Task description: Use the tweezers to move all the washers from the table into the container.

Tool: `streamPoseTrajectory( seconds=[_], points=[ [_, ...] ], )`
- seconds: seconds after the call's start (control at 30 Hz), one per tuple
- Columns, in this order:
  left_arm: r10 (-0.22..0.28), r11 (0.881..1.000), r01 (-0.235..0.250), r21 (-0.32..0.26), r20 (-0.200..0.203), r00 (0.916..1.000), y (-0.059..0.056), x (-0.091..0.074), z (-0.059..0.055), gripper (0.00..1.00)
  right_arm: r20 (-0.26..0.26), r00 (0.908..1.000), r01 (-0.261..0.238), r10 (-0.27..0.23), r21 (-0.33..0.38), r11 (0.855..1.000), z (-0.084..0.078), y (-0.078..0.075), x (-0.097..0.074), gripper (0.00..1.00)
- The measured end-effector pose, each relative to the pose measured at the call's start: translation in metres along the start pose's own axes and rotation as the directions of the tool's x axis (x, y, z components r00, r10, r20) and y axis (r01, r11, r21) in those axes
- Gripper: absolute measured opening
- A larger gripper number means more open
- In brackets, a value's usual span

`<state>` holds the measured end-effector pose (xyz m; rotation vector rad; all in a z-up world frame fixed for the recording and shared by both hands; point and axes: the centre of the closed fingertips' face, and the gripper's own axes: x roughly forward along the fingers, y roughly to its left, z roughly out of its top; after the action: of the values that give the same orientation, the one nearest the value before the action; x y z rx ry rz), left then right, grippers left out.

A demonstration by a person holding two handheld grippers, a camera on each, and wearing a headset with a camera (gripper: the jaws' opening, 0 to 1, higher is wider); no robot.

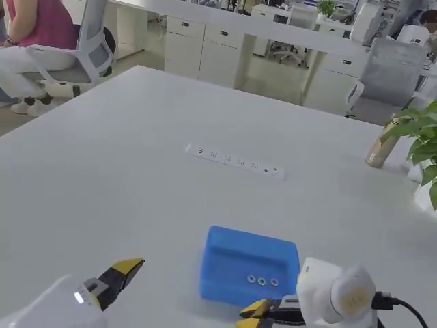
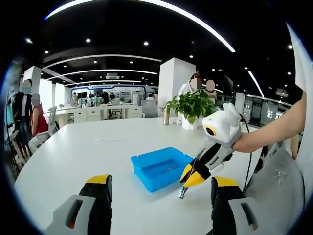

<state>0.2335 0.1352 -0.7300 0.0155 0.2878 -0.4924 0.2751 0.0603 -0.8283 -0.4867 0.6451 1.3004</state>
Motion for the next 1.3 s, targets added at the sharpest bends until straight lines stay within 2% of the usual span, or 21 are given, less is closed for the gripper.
streamPoseTrajectory(
  seconds=[0.1, 0.2, 0.3, 0.4, 0.53, 0.73, 0.93, 1.07, 1.2, 1.23, 1.27, 1.3],
  points=[
    [-0.001, 1.0, 0.001, 0.0, 0.001, 1.0, 0.0, 0.0, 0.0, 0.85, -0.025, 0.9997, -0.006, 0.004, -0.07, 0.998, 0.0, 0.007, 0.002, 0.05],
    [-0.002, 1.0, 0.002, 0.004, -0.002, 1.0, -0.001, 0.0, 0.0, 0.85, -0.057, 0.9982, 0.011, -0.02, -0.16, 0.987, -0.003, 0.006, 0.004, 0.05],
    [-0.003, 1.0, 0.003, 0.002, -0.001, 1.0, -0.001, 0.0, 0.0, 0.85, -0.05, 0.9985, 0.014, -0.022, -0.145, 0.989, -0.002, 0.008, 0.004, 0.04],
    [-0.003, 1.0, 0.003, 0.002, 0.004, 1.0, -0.001, 0.0, 0.001, 0.85, -0.033, 0.9984, 0.041, -0.045, -0.098, 0.994, -0.004, 0.003, 0.0, 0.04],
    [-0.004, 1.0, 0.004, 0.0, 0.007, 1.0, -0.001, 0.0, 0.001, 0.85, -0.022, 0.998, 0.056, -0.059, -0.116, 0.992, -0.006, 0.004, -0.008, 0.04],
    [-0.009, 1.0, 0.009, 0.003, 0.006, 0.9999, -0.002, 0.0, 0.001, 0.85, 0.02, 0.9984, 0.055, -0.053, -0.113, 0.992, 0.013, 0.006, -0.025, 0.04],
    [-0.005, 1.0, 0.005, -0.001, 0.008, 1.0, -0.001, 0.0, 0.001, 0.85, 0.061, 0.9962, 0.071, -0.062, -0.158, 0.985, 0.042, 0.001, -0.039, 0.04],
    [-0.006, 1.0, 0.006, 0.0, 0.009, 0.9999, -0.001, 0.0, 0.002, 0.85, 0.054, 0.9967, 0.07, -0.061, -0.2, 0.977, 0.055, -0.008, -0.043, 0.04],
    [-0.003, 1.0, 0.003, -0.002, 0.013, 0.9999, 0.0, -0.001, 0.002, 0.85, 0.016, 0.9986, 0.052, -0.05, -0.226, 0.973, 0.062, -0.021, -0.044, 0.04],
    [-0.002, 1.0, 0.002, -0.003, 0.013, 0.9999, 0.0, -0.001, 0.002, 0.84, -0.01, 0.9989, 0.042, -0.045, -0.225, 0.973, 0.062, -0.028, -0.044, 0.04],
    [0.001, 1.0, -0.001, -0.005, 0.015, 0.9999, 0.001, -0.001, 0.002, 0.84, -0.014, 0.9987, 0.045, -0.049, -0.207, 0.977, 0.063, -0.035, -0.043, 0.04],
    [0.002, 1.0, -0.002, -0.005, 0.017, 0.9999, 0.001, -0.001, 0.003, 0.84, -0.04, 0.9981, 0.042, -0.048, -0.145, 0.989, 0.06, -0.044, -0.042, 0.04]
  ],
)
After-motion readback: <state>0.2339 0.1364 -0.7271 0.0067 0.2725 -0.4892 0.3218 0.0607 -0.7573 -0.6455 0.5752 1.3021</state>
